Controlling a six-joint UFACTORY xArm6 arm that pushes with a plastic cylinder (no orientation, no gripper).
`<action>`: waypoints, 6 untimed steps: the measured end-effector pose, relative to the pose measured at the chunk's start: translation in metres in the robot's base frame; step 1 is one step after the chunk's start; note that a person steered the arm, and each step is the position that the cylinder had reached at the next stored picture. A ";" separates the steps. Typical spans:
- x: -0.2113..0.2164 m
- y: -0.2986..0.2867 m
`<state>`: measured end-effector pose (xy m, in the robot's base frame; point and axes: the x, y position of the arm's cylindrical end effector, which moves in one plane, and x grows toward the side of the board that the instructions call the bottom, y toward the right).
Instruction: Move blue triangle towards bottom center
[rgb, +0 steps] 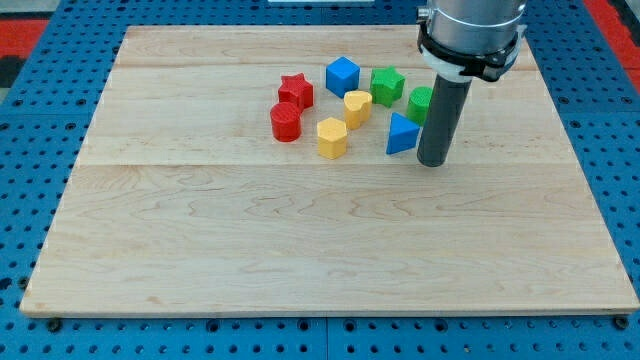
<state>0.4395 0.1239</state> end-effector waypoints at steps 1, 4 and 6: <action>0.000 0.000; -0.001 0.008; -0.032 0.035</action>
<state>0.4080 0.1589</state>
